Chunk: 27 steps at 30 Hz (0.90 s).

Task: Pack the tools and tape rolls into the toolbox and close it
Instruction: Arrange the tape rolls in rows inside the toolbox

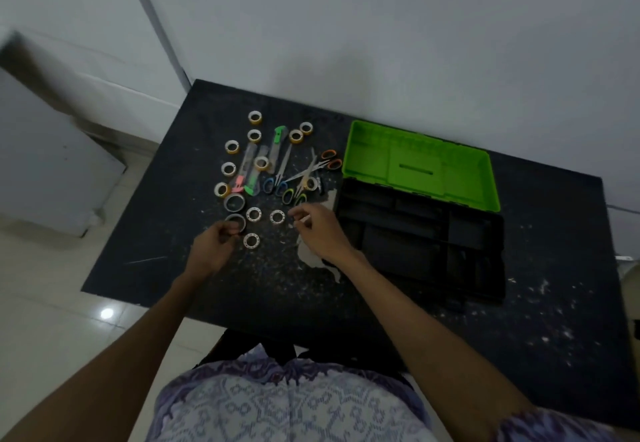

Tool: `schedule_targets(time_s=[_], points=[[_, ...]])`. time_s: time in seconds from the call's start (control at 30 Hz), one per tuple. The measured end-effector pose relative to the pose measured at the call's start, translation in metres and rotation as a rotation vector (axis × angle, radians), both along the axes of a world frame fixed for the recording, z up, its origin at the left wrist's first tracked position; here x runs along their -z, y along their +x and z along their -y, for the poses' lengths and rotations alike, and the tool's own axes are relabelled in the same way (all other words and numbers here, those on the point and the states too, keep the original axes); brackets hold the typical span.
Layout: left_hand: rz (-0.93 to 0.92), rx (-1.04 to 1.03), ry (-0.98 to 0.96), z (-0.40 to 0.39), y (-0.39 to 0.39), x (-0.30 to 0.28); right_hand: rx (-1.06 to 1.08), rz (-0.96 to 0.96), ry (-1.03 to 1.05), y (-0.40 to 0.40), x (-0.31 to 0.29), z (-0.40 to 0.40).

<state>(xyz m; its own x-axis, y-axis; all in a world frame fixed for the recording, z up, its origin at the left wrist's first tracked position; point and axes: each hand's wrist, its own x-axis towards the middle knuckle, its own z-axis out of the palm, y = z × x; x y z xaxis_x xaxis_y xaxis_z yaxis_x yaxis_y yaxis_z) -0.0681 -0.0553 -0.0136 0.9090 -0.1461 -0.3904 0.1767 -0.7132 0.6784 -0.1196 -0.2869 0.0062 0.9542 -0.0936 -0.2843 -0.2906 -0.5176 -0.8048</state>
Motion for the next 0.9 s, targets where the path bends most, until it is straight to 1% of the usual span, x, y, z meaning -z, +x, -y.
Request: schedule_targets(time_s=[0.1,0.17,0.23,0.33,0.43,0.57,0.67,0.77,0.9], points=[[-0.02,0.076,0.021,-0.007,0.011,0.008,-0.031,-0.045,-0.099,0.013,0.016,-0.026],[0.004,0.167,0.056,-0.006,0.017,0.013,-0.045,-0.057,-0.162,0.021,0.026,-0.037],[0.004,0.247,0.03,0.002,0.02,0.014,-0.062,-0.056,-0.218,0.027,0.034,-0.043],[-0.001,0.3,-0.004,0.012,0.026,0.019,-0.084,-0.065,-0.302,0.037,0.043,-0.053],[0.009,0.377,0.012,0.016,0.039,0.028,-0.103,-0.071,-0.388,0.048,0.055,-0.06],[-0.004,0.436,0.024,0.019,0.049,0.038,-0.101,-0.064,-0.452,0.052,0.064,-0.064],[-0.008,0.441,0.023,0.018,0.053,0.043,-0.071,-0.054,-0.451,0.054,0.068,-0.068],[0.019,0.406,-0.008,0.019,0.055,0.043,0.003,-0.043,-0.372,0.054,0.07,-0.071],[0.027,0.268,-0.104,0.027,0.048,0.037,0.152,-0.017,-0.231,0.052,0.056,-0.07]])
